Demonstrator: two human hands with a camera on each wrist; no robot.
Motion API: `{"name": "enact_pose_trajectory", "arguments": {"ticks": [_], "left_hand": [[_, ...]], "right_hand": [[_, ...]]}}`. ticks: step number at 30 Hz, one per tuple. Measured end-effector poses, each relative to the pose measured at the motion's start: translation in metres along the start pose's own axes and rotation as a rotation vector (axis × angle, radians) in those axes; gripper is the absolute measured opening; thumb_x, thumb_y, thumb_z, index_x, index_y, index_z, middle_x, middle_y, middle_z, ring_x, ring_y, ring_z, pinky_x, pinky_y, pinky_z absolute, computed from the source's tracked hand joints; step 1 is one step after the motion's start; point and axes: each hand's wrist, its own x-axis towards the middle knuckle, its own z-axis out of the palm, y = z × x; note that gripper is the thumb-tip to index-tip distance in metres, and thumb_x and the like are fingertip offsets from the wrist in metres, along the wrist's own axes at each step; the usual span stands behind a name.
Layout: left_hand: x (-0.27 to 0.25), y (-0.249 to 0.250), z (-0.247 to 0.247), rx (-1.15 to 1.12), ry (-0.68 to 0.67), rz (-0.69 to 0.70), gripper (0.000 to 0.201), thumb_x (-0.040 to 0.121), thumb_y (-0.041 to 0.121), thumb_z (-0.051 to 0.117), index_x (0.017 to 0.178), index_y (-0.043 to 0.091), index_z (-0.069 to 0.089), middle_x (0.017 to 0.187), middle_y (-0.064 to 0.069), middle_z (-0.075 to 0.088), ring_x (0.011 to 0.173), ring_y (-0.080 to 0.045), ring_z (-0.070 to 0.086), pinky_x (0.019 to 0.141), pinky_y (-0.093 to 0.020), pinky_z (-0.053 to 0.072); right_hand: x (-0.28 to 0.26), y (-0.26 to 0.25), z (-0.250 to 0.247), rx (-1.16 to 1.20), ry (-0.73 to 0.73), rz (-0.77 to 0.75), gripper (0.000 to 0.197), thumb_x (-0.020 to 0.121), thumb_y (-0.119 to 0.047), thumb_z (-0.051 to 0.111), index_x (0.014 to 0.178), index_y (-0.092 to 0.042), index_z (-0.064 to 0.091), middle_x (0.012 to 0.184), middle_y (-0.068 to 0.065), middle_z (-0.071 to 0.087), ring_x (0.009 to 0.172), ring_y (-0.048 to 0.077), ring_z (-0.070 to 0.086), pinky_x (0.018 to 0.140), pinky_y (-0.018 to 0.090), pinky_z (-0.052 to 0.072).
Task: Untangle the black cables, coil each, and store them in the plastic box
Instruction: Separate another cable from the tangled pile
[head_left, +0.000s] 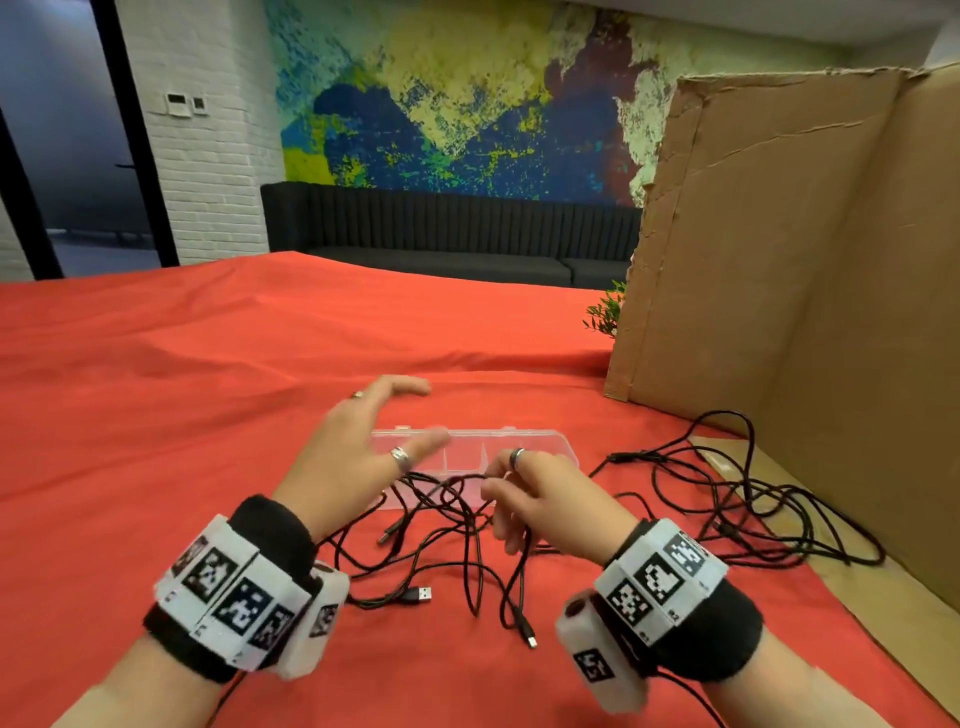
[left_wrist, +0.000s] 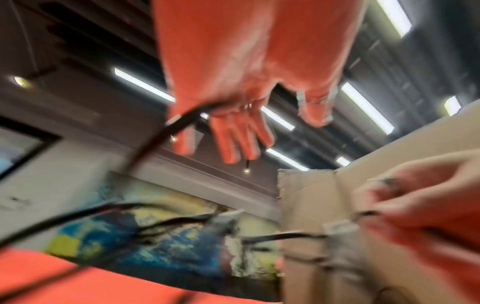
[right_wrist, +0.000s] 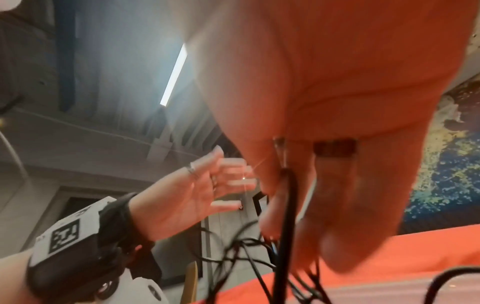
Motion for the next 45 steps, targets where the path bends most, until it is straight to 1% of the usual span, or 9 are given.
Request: {"name": "enact_pose_trajectory", "arguments": {"ticks": [8, 18, 21, 25, 30, 35, 37, 40, 45], "left_hand": [[0.008, -0.004, 0.052, -0.040, -0.477, -0.015, 0.017, 0.081, 0.034, 0.069, 0.077, 0.021, 0.059, 0.058, 0.004, 0.064, 0.057, -0.009, 0.062, 0.064, -0.026, 0.048], [0.014, -0.049, 0.029, 0.084, -0.275, -0.094, 0.037, 0.096, 0.036, 0.044, 0.065, 0.014, 0.047, 0.061, 0.004, 0.047, 0.055, 0.000, 0.049, 0.063, -0.023, 0.039], [0.014, -0.040, 0.027, 0.262, -0.150, -0.066, 0.038, 0.097, 0.036, 0.039, 0.069, 0.012, 0.046, 0.060, 0.003, 0.044, 0.057, -0.004, 0.046, 0.060, -0.027, 0.035], [0.018, -0.016, 0.039, 0.304, -0.089, -0.029, 0.039, 0.094, 0.043, 0.043, 0.062, 0.022, 0.035, 0.053, 0.001, 0.039, 0.056, -0.017, 0.040, 0.058, -0.035, 0.029], [0.017, 0.001, 0.051, 0.112, -0.035, -0.023, 0.033, 0.092, 0.039, 0.050, 0.063, 0.025, 0.043, 0.053, 0.003, 0.040, 0.051, -0.012, 0.035, 0.053, -0.026, 0.028], [0.013, 0.011, 0.057, -0.270, -0.156, -0.072, 0.024, 0.094, 0.027, 0.049, 0.074, 0.019, 0.057, 0.048, 0.015, 0.045, 0.048, -0.001, 0.039, 0.050, -0.012, 0.036], [0.009, 0.014, 0.062, -0.396, -0.340, -0.056, 0.023, 0.095, 0.028, 0.046, 0.078, 0.020, 0.060, 0.051, 0.017, 0.047, 0.051, -0.001, 0.040, 0.052, -0.012, 0.035], [0.008, 0.012, 0.065, -0.367, -0.439, -0.047, 0.034, 0.088, 0.051, 0.043, 0.083, 0.025, 0.064, 0.062, 0.014, 0.054, 0.062, -0.008, 0.047, 0.063, -0.016, 0.039], [0.011, -0.023, 0.043, 0.066, -0.356, -0.228, 0.047, 0.072, 0.068, 0.056, 0.110, 0.040, 0.055, 0.120, 0.013, 0.052, 0.112, -0.003, 0.048, 0.100, -0.034, 0.037]], "right_hand": [[-0.024, -0.037, -0.046, 0.228, 0.459, -0.299, 0.023, 0.097, -0.016, 0.044, 0.075, -0.013, 0.051, 0.048, 0.000, 0.044, 0.040, 0.014, 0.040, 0.040, 0.023, 0.034], [-0.055, 0.028, -0.158, 0.791, 1.184, -0.134, 0.024, 0.099, -0.024, 0.037, 0.080, -0.023, 0.051, 0.046, -0.012, 0.044, 0.038, 0.003, 0.032, 0.040, 0.016, 0.025], [-0.040, 0.061, -0.139, 0.367, 1.039, 0.165, 0.033, 0.091, -0.024, 0.051, 0.124, -0.020, 0.051, 0.095, -0.004, 0.064, 0.080, 0.008, 0.059, 0.073, 0.030, 0.047], [-0.024, 0.051, -0.066, -0.232, 0.783, 0.043, 0.064, 0.087, -0.034, 0.051, 0.145, -0.021, 0.026, 0.145, 0.008, 0.033, 0.135, 0.025, 0.029, 0.110, 0.030, 0.019], [-0.023, 0.011, -0.008, 0.162, 0.156, -0.081, 0.044, 0.098, -0.036, 0.035, 0.142, -0.033, 0.028, 0.136, -0.010, 0.047, 0.125, -0.005, 0.040, 0.105, 0.010, 0.030], [-0.026, 0.022, 0.012, -0.082, 0.058, -0.053, 0.089, 0.087, -0.046, 0.056, 0.143, -0.045, -0.013, 0.133, -0.021, 0.028, 0.120, -0.010, 0.035, 0.098, 0.016, 0.029], [-0.020, 0.026, 0.011, 0.042, 0.115, -0.027, 0.080, 0.087, -0.043, 0.058, 0.144, -0.042, 0.001, 0.127, -0.019, 0.042, 0.113, 0.002, 0.051, 0.088, 0.022, 0.043], [-0.012, 0.032, -0.001, 0.106, 0.110, 0.014, 0.010, 0.095, -0.035, 0.046, 0.104, -0.032, 0.048, 0.096, -0.006, 0.059, 0.079, -0.003, 0.058, 0.061, 0.019, 0.047], [-0.019, 0.076, -0.022, -0.677, -0.202, 0.204, 0.032, 0.097, -0.044, 0.037, 0.100, -0.018, 0.055, 0.107, 0.004, 0.054, 0.104, 0.020, 0.052, 0.085, 0.033, 0.040]]}}
